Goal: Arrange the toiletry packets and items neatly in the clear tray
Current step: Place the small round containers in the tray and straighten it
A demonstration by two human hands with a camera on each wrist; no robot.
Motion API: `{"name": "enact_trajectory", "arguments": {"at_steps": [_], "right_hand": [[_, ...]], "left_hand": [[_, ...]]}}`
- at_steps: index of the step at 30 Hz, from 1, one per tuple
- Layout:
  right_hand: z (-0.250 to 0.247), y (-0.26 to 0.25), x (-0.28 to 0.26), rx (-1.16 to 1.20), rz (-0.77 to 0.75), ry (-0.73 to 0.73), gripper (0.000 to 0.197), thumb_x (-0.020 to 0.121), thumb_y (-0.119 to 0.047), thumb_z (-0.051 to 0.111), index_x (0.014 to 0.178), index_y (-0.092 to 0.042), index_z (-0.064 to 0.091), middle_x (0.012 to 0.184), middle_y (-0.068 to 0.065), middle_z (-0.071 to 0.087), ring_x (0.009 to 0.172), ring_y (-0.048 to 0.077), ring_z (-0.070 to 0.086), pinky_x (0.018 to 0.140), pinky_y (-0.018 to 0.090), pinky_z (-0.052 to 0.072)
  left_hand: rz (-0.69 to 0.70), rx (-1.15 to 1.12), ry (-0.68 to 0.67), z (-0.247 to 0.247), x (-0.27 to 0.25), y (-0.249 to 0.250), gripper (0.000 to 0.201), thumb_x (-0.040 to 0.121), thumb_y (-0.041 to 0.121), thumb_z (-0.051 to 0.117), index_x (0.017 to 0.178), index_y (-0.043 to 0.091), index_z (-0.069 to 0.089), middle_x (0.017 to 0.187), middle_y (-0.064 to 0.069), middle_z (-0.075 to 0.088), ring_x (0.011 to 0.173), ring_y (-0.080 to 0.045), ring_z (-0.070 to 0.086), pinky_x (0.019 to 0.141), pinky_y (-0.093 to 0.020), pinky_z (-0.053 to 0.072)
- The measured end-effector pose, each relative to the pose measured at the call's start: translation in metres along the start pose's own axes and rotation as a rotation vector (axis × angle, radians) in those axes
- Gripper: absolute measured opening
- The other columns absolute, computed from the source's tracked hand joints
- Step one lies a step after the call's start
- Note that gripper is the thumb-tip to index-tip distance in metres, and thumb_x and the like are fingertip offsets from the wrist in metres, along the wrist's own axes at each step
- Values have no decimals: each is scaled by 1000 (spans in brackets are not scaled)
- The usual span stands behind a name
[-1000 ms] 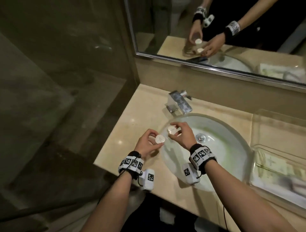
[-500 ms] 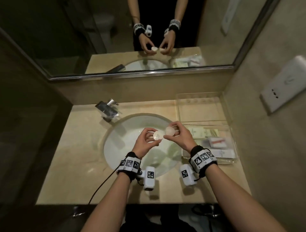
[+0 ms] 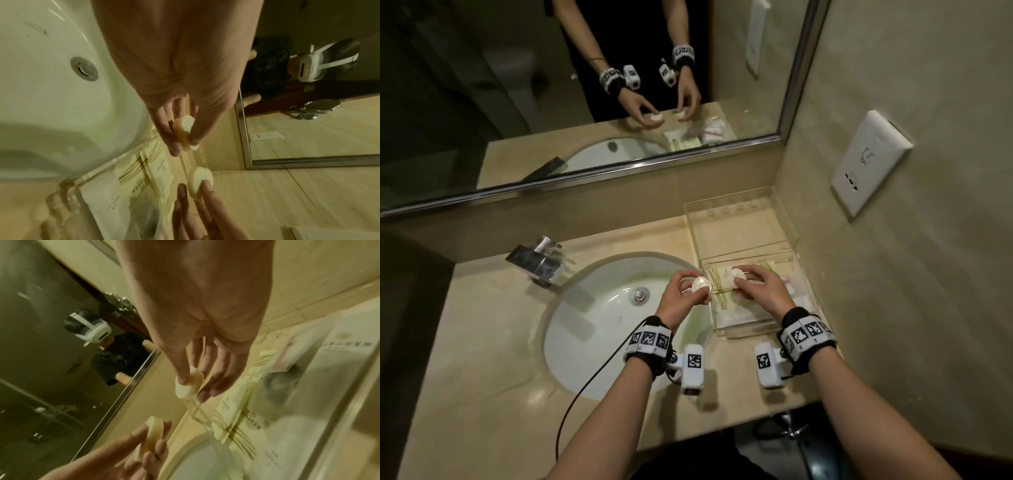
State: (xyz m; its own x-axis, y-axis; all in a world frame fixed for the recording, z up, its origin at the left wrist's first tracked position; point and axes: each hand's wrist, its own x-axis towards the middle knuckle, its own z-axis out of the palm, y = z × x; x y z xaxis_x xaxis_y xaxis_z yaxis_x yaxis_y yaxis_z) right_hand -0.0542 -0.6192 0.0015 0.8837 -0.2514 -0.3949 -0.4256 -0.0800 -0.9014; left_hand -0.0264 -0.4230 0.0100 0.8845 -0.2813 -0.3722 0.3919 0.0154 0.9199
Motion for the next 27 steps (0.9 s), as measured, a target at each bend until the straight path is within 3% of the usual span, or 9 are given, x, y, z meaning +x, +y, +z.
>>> {"name": "enact_trajectory", "arguments": {"at_steps": [3, 6, 8, 11, 12, 15, 17, 23, 27], "right_hand": [[-15, 8, 4, -44, 67, 100, 31, 81, -19, 75, 111, -16, 67, 108, 5, 70, 101, 23, 67, 92, 40, 56], [-27, 16, 8, -64, 135, 205, 32, 77, -22, 78, 106, -18, 65, 109, 5, 69, 103, 24, 66, 95, 45, 53], [-34, 17, 6, -3, 170, 295, 31, 78, -18, 77, 105, -16, 63, 108, 6, 69, 96, 24, 67, 89, 43, 55], [-40, 19, 1, 74, 177, 416, 26, 82, -11, 74, 105, -12, 61, 99, 4, 69, 77, 12, 66, 66, 27, 52], [-41, 21, 1, 90, 185, 429, 26, 82, -9, 74, 105, -11, 62, 100, 5, 70, 76, 13, 68, 66, 28, 53], [-44, 26, 2, 121, 192, 436, 23, 81, -9, 75, 99, -19, 64, 103, 11, 73, 84, 24, 73, 81, 40, 59], [-49, 27, 3, 63, 181, 452, 21, 82, -12, 74, 95, -26, 66, 102, 8, 73, 92, 24, 71, 86, 40, 58], [-63, 21, 15, -130, 197, 556, 28, 80, -22, 76, 102, -16, 60, 90, 0, 65, 82, 19, 62, 76, 29, 49], [-68, 22, 35, -303, 159, 541, 23, 82, -17, 74, 99, -13, 58, 88, 3, 64, 83, 24, 63, 73, 30, 49]], "left_hand": [[-8, 9, -27, 5, 12, -5, 36, 85, -1, 65, 117, -3, 49, 107, -28, 63, 73, -28, 66, 69, -24, 59], [-27, 8, -62, 9, 22, -8, 31, 85, -1, 65, 112, 2, 50, 111, -30, 61, 70, -28, 66, 67, -25, 60], [-39, 3, -90, 12, 29, -10, 29, 85, -2, 65, 110, 4, 51, 112, -30, 60, 70, -28, 65, 67, -26, 60], [-59, 10, -122, 17, 36, -9, 27, 85, -2, 64, 108, 7, 51, 110, -27, 60, 70, -28, 65, 68, -27, 60], [-70, 9, -128, 20, 37, -9, 27, 85, -2, 65, 107, 7, 51, 108, -25, 61, 69, -27, 65, 68, -28, 59], [-93, 15, -138, 26, 40, -8, 27, 85, -2, 65, 107, 8, 52, 100, -18, 63, 65, -20, 67, 65, -25, 59], [-105, 19, -143, 30, 43, -8, 29, 85, -2, 65, 110, 6, 52, 98, -16, 63, 61, -16, 67, 63, -23, 59], [-119, 53, -138, 44, 52, -9, 32, 85, -2, 65, 115, 1, 51, 102, -23, 62, 62, -15, 68, 62, -23, 59], [-122, 85, -126, 55, 55, -8, 32, 86, 0, 65, 115, 2, 52, 92, -12, 64, 58, -4, 67, 63, -22, 58]]}}
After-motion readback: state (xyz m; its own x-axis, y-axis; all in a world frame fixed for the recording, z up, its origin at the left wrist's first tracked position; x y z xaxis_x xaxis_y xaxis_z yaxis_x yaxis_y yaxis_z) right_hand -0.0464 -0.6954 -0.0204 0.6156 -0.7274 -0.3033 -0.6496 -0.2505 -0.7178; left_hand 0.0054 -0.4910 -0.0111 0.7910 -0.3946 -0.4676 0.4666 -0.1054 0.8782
